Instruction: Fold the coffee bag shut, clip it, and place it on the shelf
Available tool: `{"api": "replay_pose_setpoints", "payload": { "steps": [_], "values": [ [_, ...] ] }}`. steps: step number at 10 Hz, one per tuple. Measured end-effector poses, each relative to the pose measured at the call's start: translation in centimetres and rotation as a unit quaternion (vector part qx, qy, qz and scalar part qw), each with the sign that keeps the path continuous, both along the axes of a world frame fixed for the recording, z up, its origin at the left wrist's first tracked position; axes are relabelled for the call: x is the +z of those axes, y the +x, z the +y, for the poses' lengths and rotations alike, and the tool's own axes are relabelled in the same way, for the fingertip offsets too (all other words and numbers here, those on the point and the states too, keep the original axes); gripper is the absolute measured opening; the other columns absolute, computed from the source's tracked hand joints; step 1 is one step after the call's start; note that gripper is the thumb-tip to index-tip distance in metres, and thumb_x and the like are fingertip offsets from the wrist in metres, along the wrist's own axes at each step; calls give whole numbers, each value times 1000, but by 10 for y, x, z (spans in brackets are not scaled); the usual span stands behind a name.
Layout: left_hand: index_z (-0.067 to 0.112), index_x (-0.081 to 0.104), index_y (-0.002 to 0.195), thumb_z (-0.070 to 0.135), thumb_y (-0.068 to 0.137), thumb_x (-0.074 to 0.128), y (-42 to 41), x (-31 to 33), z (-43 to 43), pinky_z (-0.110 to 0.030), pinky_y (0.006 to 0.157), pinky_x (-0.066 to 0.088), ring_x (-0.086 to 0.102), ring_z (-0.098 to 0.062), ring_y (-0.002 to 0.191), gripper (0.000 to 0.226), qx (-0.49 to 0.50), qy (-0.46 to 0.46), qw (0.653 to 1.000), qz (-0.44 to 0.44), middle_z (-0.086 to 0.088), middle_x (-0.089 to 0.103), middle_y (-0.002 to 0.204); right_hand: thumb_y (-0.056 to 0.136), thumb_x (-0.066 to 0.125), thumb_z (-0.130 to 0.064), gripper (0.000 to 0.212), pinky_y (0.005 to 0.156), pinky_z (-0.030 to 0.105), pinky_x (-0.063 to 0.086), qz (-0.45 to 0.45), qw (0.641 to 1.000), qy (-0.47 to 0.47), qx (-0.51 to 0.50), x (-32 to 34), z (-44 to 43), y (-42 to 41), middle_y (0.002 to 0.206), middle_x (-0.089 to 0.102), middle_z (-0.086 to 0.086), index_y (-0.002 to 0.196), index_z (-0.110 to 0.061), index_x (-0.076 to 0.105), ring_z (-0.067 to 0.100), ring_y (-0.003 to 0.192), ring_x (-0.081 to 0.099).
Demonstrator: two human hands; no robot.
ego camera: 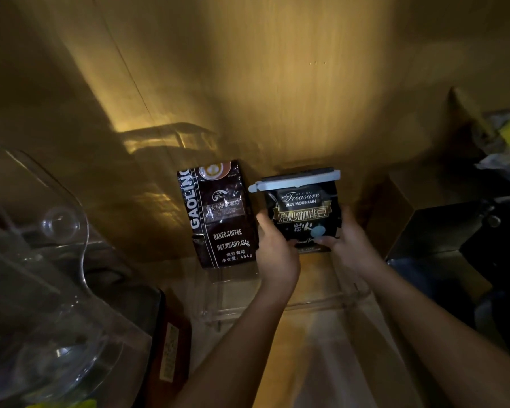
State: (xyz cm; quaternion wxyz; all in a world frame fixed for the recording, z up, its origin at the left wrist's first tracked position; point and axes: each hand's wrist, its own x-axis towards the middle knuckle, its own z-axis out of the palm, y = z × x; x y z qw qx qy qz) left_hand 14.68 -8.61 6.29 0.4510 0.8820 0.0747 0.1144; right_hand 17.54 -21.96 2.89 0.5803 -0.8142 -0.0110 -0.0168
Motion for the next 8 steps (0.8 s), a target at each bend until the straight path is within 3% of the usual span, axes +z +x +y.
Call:
{"api": "replay_pose_setpoints", "payload": {
  "steps": [1, 2, 4, 5, 6, 7, 8],
  "values": [
    [5, 23, 122, -10, 76, 46, 16, 6, -7, -44, 67, 43, 55, -45, 96, 54, 23, -4, 999, 24, -23, 50, 121, 76, 67, -2, 63, 89, 30, 40, -1, 1000, -8, -11, -2, 3, 16, 112, 48, -3, 126, -13, 30, 17, 107, 47],
    [4, 18, 129, -9, 77, 49, 30, 7, -12, -46, 79, 46, 53, -42, 104, 62, 28, -16, 999, 37, -23, 45, 127, 74, 67, 3, 65, 89, 29, 36, -8, 999, 12, -29, -2, 8, 29, 111, 47, -5, 126, -12, 30, 17, 110, 46],
    [6, 16, 133, -6, 76, 55, 41, 1, -7, -48, 88, 46, 48, -40, 113, 70, 17, -40, 998, 34, -23, 42, 131, 71, 69, 4, 67, 92, 29, 37, -33, 999, 9, -23, -8, 10, 38, 105, 49, -19, 123, -22, 35, 9, 109, 47],
    [3, 8, 137, 4, 80, 63, 34, 1, -8, -45, 99, 41, 38, -38, 126, 79, 11, -65, 997, 31, -24, 31, 141, 72, 71, -2, 64, 96, 34, 40, -46, 998, -28, -13, -7, 7, 36, 116, 53, -6, 121, -26, 37, 11, 111, 48],
    [4, 11, 136, 14, 78, 68, 25, 9, -10, -40, 103, 33, 32, -36, 130, 82, 34, -98, 995, 14, -22, 28, 142, 72, 72, -9, 64, 97, 42, 43, -59, 993, -84, -54, -1, 7, 25, 125, 53, 7, 125, -20, 37, 20, 116, 49],
    [12, 23, 134, 19, 76, 70, 12, 19, -4, -36, 102, 34, 37, -27, 126, 74, 41, -81, 995, -48, -14, 39, 136, 76, 70, -19, 52, 88, 42, 45, -148, 970, -126, -147, 12, 6, 5, 119, 57, 15, 122, -12, 46, 31, 109, 53],
    [14, 34, 129, 26, 80, 65, -2, 32, 4, -39, 98, 41, 43, -23, 119, 59, 25, -1, 995, -98, -9, 48, 129, 79, 63, -27, 44, 84, 45, 45, -238, 936, -202, -165, 28, 6, -15, 112, 62, 19, 116, -5, 53, 36, 103, 58]
  ]
}}
